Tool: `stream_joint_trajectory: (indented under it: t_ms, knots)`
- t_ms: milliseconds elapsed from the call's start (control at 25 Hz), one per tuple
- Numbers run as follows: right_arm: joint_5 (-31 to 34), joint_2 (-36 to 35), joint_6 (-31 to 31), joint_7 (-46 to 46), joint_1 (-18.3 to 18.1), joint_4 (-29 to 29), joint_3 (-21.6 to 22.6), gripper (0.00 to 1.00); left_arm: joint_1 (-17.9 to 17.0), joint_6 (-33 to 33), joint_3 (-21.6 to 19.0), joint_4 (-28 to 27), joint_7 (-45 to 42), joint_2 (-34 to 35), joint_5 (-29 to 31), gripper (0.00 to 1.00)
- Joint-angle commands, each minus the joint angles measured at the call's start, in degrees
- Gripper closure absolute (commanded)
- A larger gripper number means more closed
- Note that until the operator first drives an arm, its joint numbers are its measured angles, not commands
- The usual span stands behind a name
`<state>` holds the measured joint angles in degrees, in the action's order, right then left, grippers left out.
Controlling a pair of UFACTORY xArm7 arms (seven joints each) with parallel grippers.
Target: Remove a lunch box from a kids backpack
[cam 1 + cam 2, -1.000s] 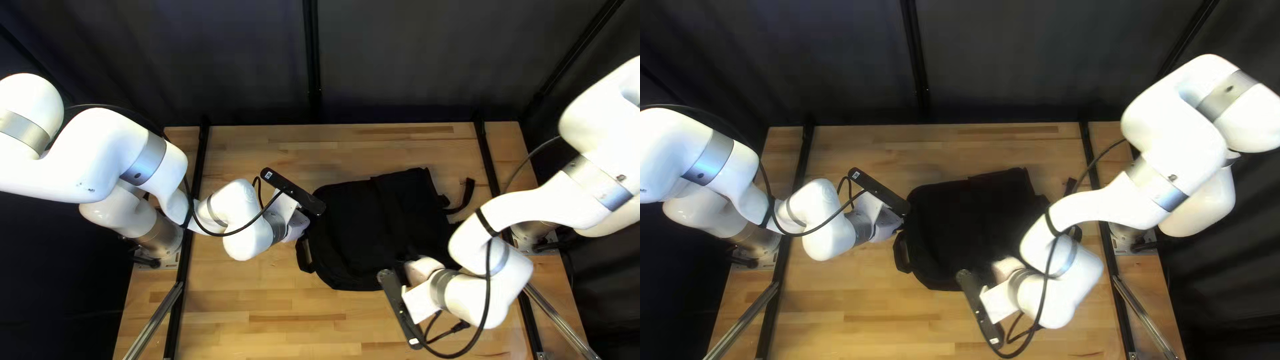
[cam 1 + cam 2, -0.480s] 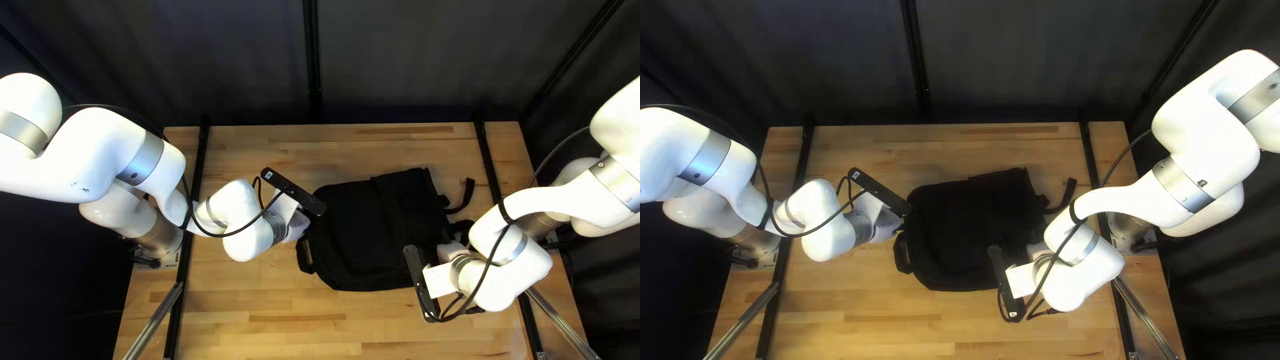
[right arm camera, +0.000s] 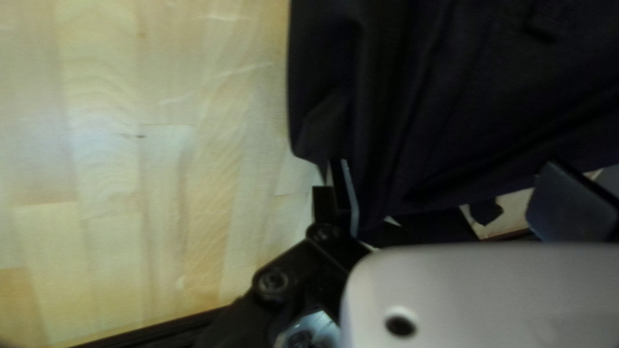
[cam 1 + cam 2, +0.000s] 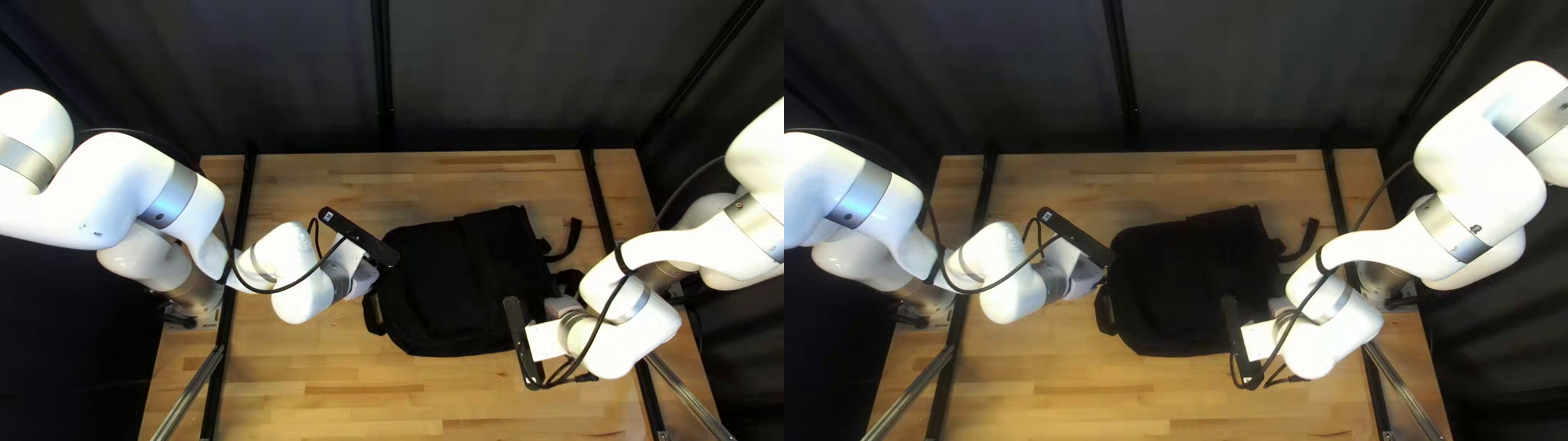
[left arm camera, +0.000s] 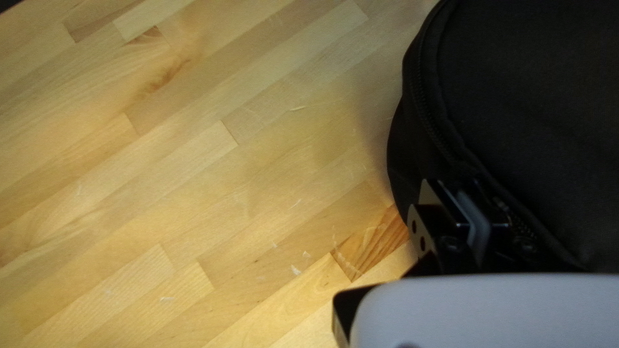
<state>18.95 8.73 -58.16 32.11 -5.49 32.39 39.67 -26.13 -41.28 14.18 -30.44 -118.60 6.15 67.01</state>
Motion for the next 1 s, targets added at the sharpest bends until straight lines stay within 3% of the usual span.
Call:
stream_joint_trajectory:
  t_ms: [40, 320, 640, 800, 1000]
  knots:
    - [-1.13, 4.27, 0.37, -2.67, -0.26, -3.39, -1.96, 0.0, 0.0, -0.05, 0.02, 0.06, 0.37, 0.25, -0.13, 1.0]
    - [-2.14, 12.54, 1.12, -9.85, -0.94, -9.13, -7.46, 0.0, -0.13, -0.02, -0.16, 0.24, -0.06, 0.18, 0.05, 1.0]
    - [2.19, 23.42, 2.62, -22.59, -5.04, -14.49, -18.41, 0.0, -0.26, 0.17, -0.17, -0.78, 0.95, -0.35, -0.55, 1.0]
    - [-0.07, 21.41, -2.05, -20.77, -3.86, -8.95, -16.2, 0.0, -0.05, 0.42, 0.06, -0.37, 1.33, 0.06, -0.38, 1.0]
    - [-1.58, 10.72, -2.99, -9.91, -2.63, 1.2, -8.52, 0.0, 0.09, 0.48, 0.24, 0.14, 1.71, 0.62, -0.46, 1.0]
